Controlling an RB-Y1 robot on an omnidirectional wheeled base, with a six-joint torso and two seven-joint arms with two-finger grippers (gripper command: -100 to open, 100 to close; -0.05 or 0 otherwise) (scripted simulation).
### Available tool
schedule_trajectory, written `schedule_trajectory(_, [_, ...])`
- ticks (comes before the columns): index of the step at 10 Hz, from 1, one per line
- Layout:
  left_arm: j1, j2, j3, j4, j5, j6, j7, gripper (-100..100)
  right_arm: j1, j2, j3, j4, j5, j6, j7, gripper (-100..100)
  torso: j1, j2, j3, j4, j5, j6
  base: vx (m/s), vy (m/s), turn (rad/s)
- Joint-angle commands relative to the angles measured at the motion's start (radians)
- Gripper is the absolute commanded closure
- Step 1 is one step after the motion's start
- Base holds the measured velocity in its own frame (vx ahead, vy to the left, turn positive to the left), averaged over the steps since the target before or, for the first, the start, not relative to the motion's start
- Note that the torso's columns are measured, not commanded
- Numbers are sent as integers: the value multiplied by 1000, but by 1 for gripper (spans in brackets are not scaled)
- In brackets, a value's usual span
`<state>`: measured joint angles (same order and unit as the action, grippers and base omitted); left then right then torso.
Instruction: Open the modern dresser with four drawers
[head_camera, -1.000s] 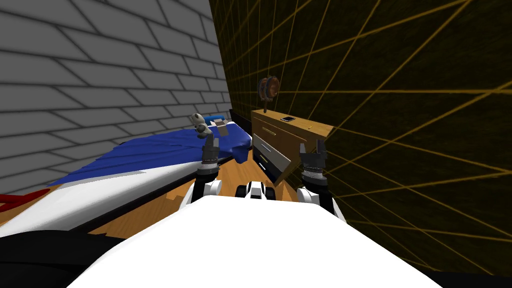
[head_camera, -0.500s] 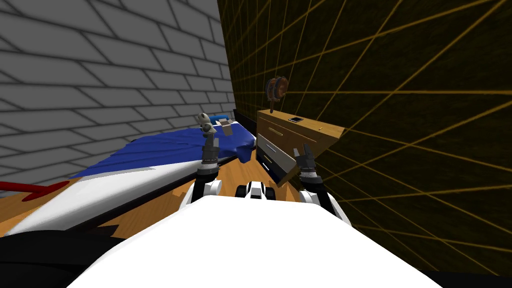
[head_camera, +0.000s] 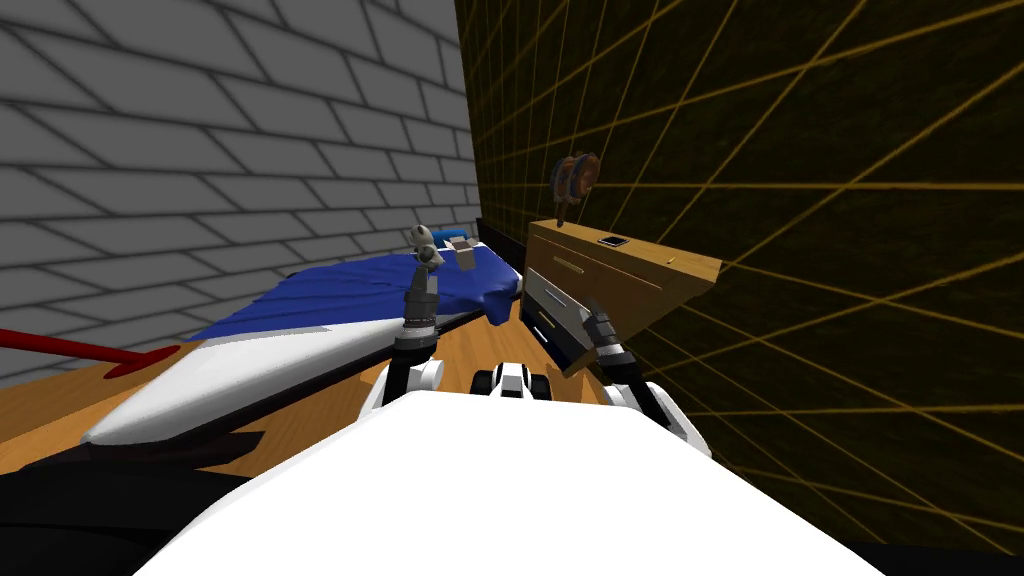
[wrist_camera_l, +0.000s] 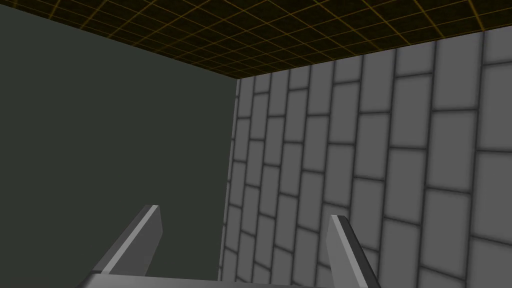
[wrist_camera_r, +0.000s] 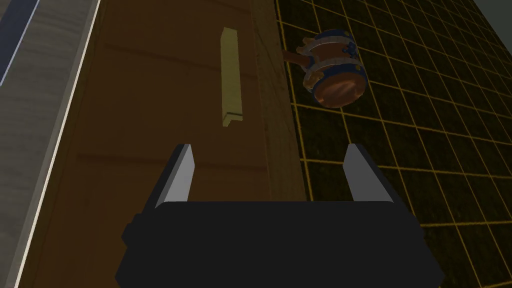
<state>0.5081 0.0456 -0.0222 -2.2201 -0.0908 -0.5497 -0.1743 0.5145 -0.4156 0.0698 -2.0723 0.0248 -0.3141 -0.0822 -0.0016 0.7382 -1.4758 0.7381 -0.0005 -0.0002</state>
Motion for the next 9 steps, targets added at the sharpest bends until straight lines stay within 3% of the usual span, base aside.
schedule_trajectory(1, [0,0,0,0,0,0,0,0,4,-57,16,36,17,65,13,-100,2,-1,0,0,0,0,6,100,50])
schedule_trajectory(3, [0,0,0,0,0,0,0,0,1,-124,35,95,38,137,27,-100,1,-1,0,0,0,0,19,125,108])
schedule_trajectory(6, [0,0,0,0,0,0,0,0,-1,-183,45,125,49,188,34,-100,2,1,0,0,1,0,6,121,68])
schedule_trajectory(7, [0,0,0,0,0,0,0,0,-4,-220,55,158,60,231,41,-100,0,1,1,0,0,1,-3,98,92])
schedule_trajectory(8, [0,0,0,0,0,0,0,0,-4,-227,55,158,60,231,41,-100,0,1,0,0,0,0,1,78,47])
schedule_trajectory(9, [0,0,0,0,0,0,0,0,-7,-270,65,191,70,270,49,-100,0,0,0,0,0,0,1,106,105])
